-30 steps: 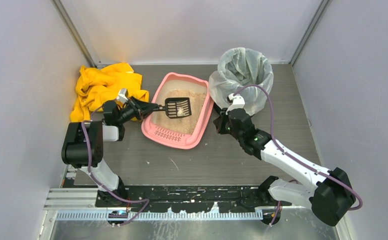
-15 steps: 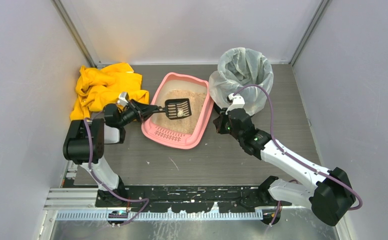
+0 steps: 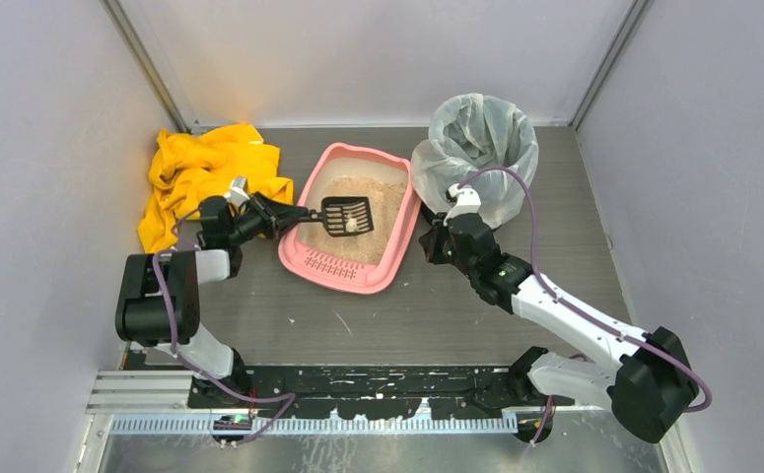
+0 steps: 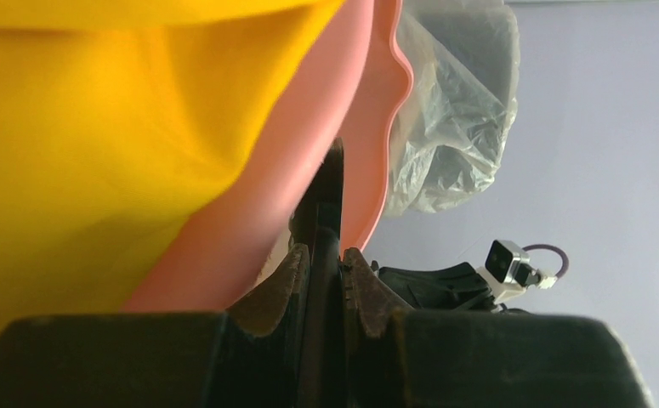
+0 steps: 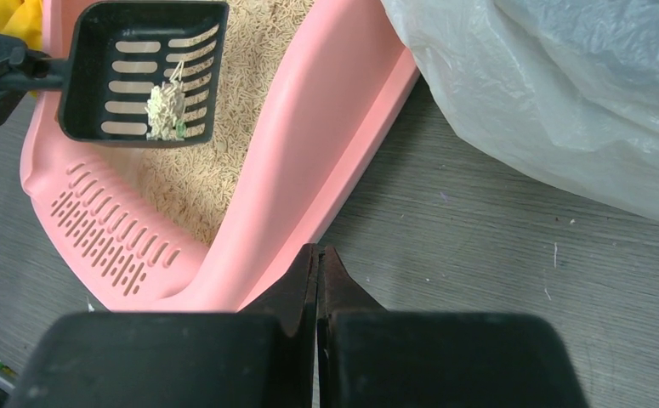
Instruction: Clean the litter box
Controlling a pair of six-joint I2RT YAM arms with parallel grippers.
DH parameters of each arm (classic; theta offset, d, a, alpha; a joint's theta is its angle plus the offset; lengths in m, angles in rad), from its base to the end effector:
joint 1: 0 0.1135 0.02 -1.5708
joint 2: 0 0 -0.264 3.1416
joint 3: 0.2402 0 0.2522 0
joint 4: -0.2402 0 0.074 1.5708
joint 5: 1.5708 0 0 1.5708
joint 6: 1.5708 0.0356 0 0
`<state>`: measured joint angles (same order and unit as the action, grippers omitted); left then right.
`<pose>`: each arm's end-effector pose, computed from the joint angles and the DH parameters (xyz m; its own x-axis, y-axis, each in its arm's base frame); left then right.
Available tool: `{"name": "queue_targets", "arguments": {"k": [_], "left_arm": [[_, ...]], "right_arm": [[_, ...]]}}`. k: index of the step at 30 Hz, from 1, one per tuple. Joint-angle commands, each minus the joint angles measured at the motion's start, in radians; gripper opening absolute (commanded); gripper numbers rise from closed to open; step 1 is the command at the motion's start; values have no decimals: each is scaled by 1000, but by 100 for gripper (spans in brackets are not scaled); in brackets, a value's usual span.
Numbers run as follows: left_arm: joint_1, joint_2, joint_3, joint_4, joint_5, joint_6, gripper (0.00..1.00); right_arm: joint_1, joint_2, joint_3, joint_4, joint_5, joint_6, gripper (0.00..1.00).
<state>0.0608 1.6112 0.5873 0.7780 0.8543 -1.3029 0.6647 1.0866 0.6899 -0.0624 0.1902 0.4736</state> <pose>0.3048 -0.0083 0.1756 -0.7299 -0.6789 -0.0797 -0.0516 0.1710 -0.9839 0.1961 0.1451 0.2596 -0.5258 0.1570 -0.8360 -0.2612 0.9055 0.3343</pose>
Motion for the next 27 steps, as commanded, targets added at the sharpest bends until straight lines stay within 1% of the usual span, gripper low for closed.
{"name": "queue_targets", "arguments": {"k": [1, 3, 5, 6, 9, 10, 11, 13, 14, 16, 21, 24, 27], "left_arm": [[-26, -100, 45, -85, -6, 72, 0], [-25, -126, 68, -157, 3, 108, 0], [-25, -160, 73, -150, 13, 94, 0], [-26, -182, 81, -173, 13, 104, 0], [-17, -244, 137, -417, -39, 254, 0], [-18, -254, 148, -459, -54, 279, 0], [-21, -256, 146, -445, -51, 269, 0], [-27, -243, 129, -350, -11, 205, 0], [-20, -239, 123, -328, -4, 191, 0], [-3, -244, 118, -346, -12, 201, 0], [-19, -285, 128, -372, -19, 209, 0], [-16, -314, 170, -489, -49, 290, 0], [-16, -318, 211, -505, -46, 291, 0]], "right_arm": [[-7, 8, 12, 56, -7, -2, 1], [-7, 6, 8, 84, -19, 4, 1], [-8, 7, 8, 87, -22, 5, 1], [-7, 7, 6, 84, -17, 3, 1], [-10, -4, -1, 82, -11, 1, 1], [-10, -9, -4, 82, -13, 2, 1], [-11, -13, -6, 82, -14, 2, 1], [-12, -17, -9, 82, -11, 2, 1], [-13, -18, -8, 81, -11, 2, 1], [-13, -23, -10, 79, -15, 3, 1], [-15, -35, -20, 72, -9, 3, 1], [-17, -45, -23, 72, -13, 6, 1], [-17, -55, -26, 71, -17, 6, 1]]}}
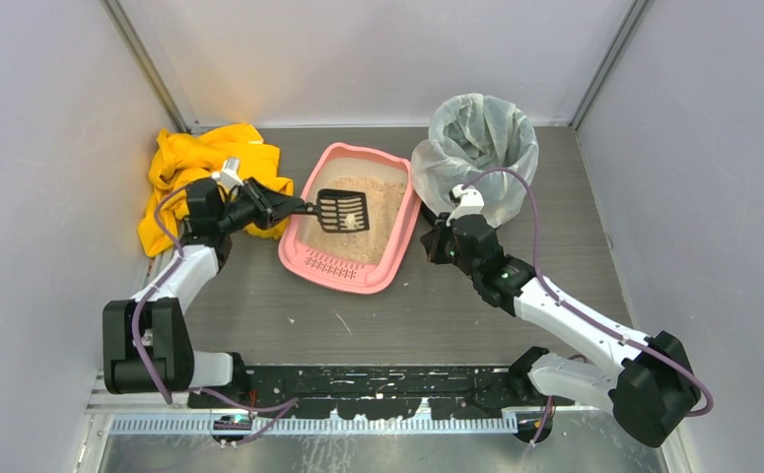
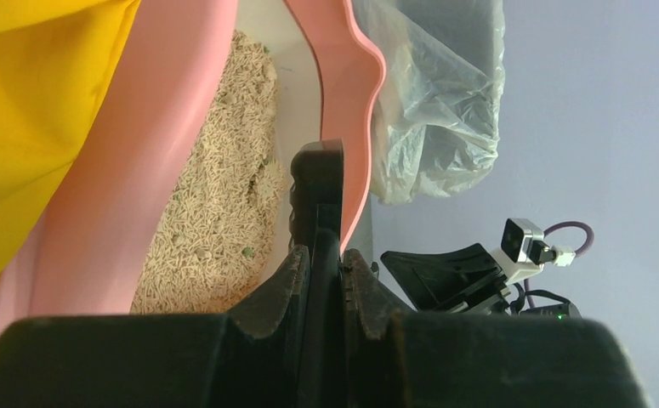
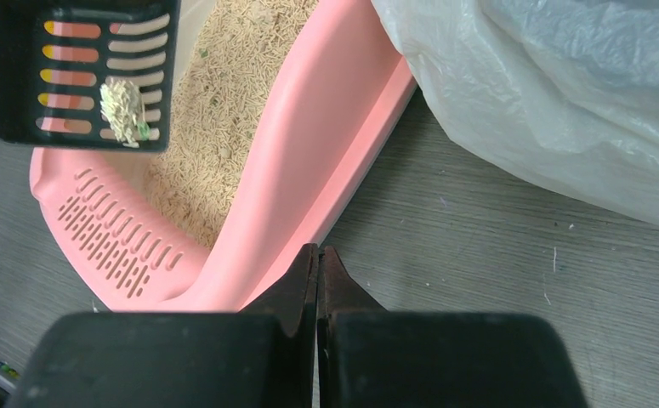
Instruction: Clean the litter box
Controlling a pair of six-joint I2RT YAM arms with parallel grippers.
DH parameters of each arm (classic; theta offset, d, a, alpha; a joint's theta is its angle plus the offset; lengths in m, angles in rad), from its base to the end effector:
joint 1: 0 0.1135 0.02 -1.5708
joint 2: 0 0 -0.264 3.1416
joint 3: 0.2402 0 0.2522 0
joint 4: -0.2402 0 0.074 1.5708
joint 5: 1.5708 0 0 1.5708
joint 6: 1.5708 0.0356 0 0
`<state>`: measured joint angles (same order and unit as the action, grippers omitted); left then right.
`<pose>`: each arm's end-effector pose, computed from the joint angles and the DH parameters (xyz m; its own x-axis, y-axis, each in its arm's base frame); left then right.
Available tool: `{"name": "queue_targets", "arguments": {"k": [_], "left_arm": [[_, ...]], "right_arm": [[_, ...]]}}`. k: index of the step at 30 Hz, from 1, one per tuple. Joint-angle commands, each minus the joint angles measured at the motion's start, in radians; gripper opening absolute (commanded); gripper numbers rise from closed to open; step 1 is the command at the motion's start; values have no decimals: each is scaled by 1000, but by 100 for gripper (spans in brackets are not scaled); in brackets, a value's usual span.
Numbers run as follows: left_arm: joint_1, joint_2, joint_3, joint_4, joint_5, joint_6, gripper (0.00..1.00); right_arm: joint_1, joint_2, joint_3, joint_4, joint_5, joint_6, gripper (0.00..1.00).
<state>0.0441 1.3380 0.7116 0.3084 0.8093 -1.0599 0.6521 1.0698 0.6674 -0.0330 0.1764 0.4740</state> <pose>0.2872 -0.0131 0.2446 -0.7253 -0.6345 -0.2670 0.0485 0.3399 -0.9392 0.1953 0.1413 0.2583 -0.5132 0.1735 -0.8405 -0.2660 0.8990 0.3480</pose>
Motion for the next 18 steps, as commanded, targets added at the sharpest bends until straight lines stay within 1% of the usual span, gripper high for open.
{"name": "queue_targets", "arguments": {"k": [1, 8, 11, 18], "left_arm": [[1, -43, 102, -34, 0, 43, 0], [-6, -7, 236, -73, -20, 50, 0], [-6, 38, 299, -95, -28, 59, 0], [-24, 133, 423, -76, -22, -16, 0]], "right_arm": [[-4, -41, -5, 39, -1, 5, 1], [-6, -71, -15, 39, 4, 6, 1], [-5, -92, -17, 1, 8, 3, 1], [-7, -218, -8, -83, 28, -4, 1]]}}
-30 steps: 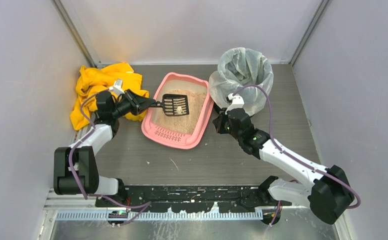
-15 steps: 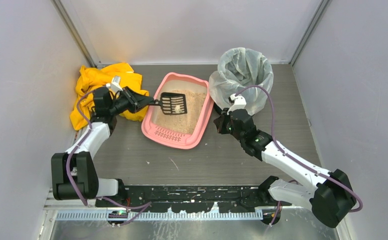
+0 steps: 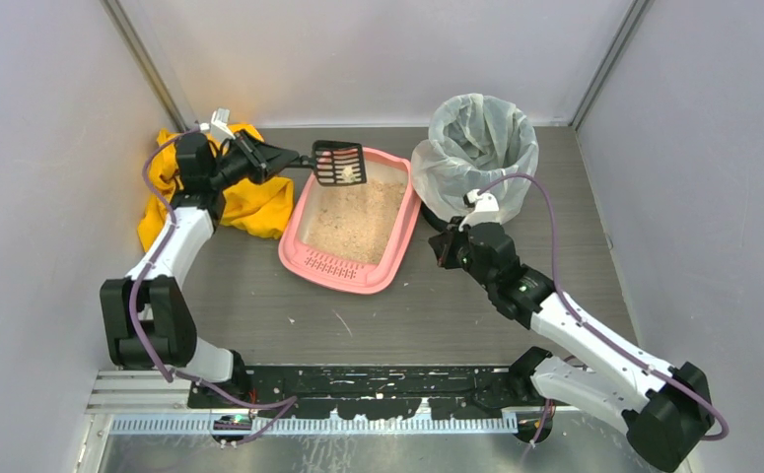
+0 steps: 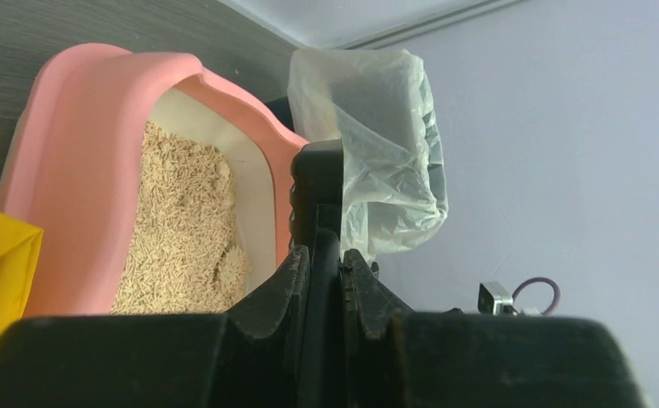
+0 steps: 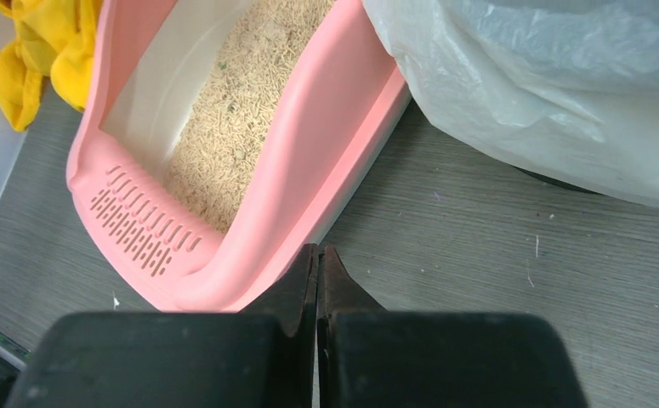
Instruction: Clean the litter box
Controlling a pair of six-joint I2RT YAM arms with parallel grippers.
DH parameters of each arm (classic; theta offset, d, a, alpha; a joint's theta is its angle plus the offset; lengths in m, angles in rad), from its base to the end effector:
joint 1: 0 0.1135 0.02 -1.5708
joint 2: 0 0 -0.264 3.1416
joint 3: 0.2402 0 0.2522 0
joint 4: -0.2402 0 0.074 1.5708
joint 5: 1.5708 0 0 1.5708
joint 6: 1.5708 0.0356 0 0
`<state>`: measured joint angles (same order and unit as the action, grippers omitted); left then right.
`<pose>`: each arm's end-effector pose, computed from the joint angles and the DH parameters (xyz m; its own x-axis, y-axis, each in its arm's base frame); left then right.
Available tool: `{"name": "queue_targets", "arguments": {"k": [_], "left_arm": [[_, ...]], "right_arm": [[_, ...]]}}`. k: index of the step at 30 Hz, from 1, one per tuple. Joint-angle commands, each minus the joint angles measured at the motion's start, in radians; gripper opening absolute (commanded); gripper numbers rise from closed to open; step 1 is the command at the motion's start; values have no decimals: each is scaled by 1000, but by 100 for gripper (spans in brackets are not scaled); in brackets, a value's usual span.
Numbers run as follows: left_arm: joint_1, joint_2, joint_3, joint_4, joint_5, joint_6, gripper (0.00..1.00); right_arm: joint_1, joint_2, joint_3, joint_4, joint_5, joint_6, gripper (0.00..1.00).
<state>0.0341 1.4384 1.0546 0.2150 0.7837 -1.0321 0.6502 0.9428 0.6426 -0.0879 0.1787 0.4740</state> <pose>0.3332 -0.0138 0.3224 -0.6624 -0.6309 -0.4039 0.2003 0.3704 -0.9070 0.1770 0.1267 0.2707 -0.4801 0.1992 -0.8543 -0.2760 0.8901 0.3627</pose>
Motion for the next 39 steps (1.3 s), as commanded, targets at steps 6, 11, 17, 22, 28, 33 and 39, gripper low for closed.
{"name": "queue_targets", "arguments": {"k": [6, 11, 17, 22, 28, 33, 39], "left_arm": [[-81, 109, 178, 93, -11, -140, 0], [-159, 190, 299, 94, -59, -170, 0], [-244, 301, 504, 68, -86, -187, 0], [-310, 403, 679, 7, -120, -175, 0], [-383, 522, 865, -63, -180, -140, 0], [-420, 619, 958, -59, -226, -86, 0], [-462, 738, 1138, -133, -245, 64, 0]], "right_arm": [[-5, -214, 45, -125, 88, -35, 1], [-5, -275, 48, -170, 123, -45, 1], [-5, -302, 28, -182, 140, -39, 1], [-5, -320, 16, -184, 141, -31, 1], [-5, -327, 14, -195, 142, -28, 1], [-5, -339, 12, -209, 157, -32, 1], [-4, -350, -5, -213, 161, -19, 1]]}}
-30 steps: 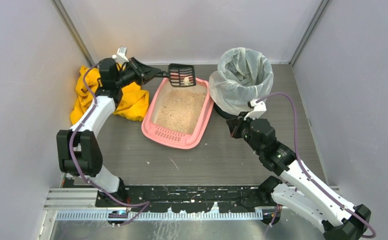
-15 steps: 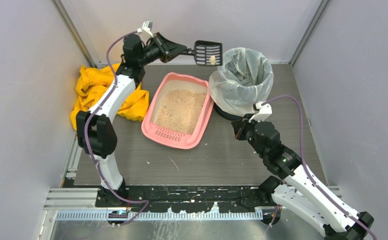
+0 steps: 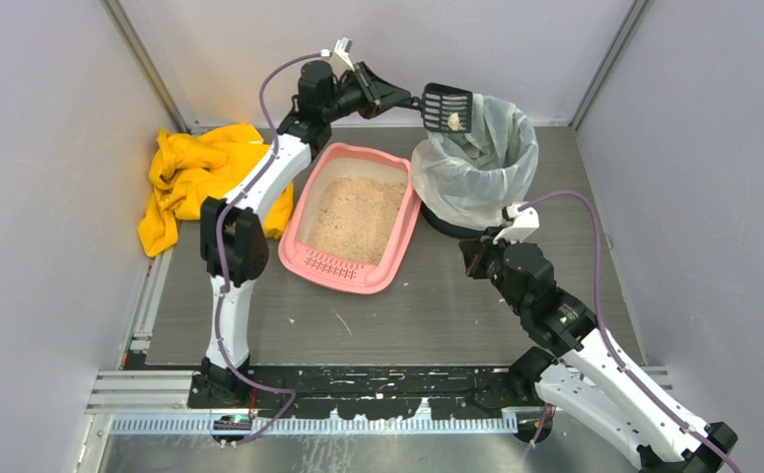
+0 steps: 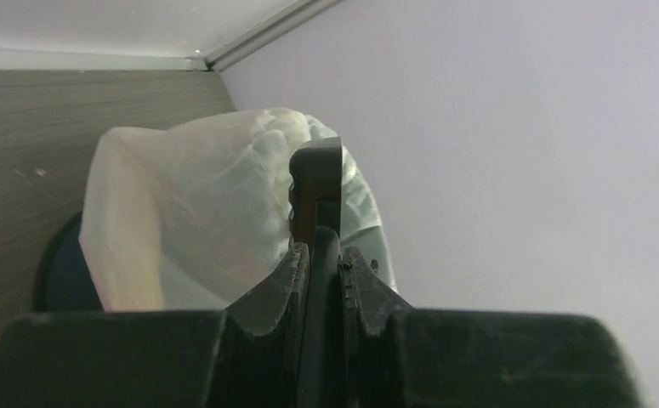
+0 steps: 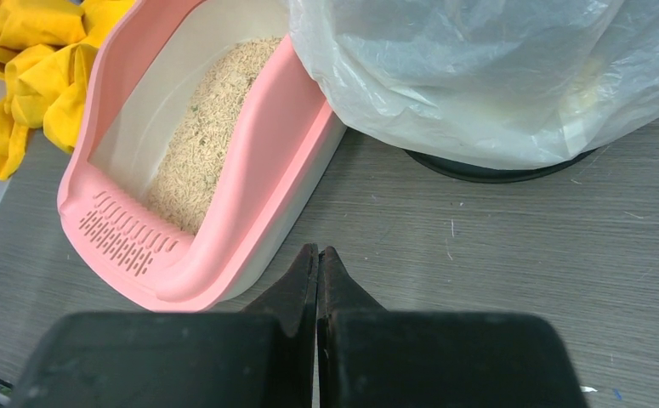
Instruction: Clean the litter box
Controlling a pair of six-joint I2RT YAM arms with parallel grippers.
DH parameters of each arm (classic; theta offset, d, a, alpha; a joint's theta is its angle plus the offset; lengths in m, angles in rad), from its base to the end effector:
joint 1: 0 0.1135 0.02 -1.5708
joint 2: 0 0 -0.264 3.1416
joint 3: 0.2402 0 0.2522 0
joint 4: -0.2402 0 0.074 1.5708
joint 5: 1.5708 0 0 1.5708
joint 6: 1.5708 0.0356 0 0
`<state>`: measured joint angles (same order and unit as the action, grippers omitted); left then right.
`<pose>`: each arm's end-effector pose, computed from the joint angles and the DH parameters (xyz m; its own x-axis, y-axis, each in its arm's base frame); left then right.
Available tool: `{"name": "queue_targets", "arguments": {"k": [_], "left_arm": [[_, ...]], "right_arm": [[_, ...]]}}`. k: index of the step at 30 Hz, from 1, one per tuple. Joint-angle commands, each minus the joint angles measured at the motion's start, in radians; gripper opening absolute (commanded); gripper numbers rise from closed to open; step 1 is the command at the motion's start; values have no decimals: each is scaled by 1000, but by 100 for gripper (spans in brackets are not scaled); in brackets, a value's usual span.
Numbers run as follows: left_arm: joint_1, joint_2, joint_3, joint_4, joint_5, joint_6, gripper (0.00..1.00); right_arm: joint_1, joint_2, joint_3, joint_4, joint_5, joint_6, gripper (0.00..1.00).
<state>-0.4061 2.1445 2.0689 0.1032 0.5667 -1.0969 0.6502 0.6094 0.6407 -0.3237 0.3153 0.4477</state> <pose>0.4665 -0.2214 0.3794 -0.7237 -0.5060 -0.4694 0.3996 0.2473 -0.8827 0.1259 0.0819 0.3012 -0.3536 0.2481 -0.9019 -0.2064 0.9197 0.3339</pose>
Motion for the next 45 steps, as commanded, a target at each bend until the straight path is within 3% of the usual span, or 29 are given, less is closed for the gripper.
{"name": "queue_targets", "arguments": {"k": [1, 9, 19, 27, 39, 45], "left_arm": [[-31, 43, 145, -46, -32, 158, 0], [-121, -40, 88, -43, -74, 483, 0], [-216, -191, -116, 58, -52, 853, 0], [-247, -226, -172, 188, -19, 911, 0], [-251, -222, -167, 215, -24, 954, 0], [-247, -259, -199, 271, -96, 903, 0]], "right_arm": [[-5, -18, -6, 24, 24, 9, 1], [-4, 1, -13, 31, 33, 4, 1], [-5, 29, -25, 56, 33, 2, 1], [-6, 40, -35, 66, 30, 8, 1], [-4, 46, -45, 65, 41, 9, 1], [-4, 52, -49, 69, 40, 12, 1]]}}
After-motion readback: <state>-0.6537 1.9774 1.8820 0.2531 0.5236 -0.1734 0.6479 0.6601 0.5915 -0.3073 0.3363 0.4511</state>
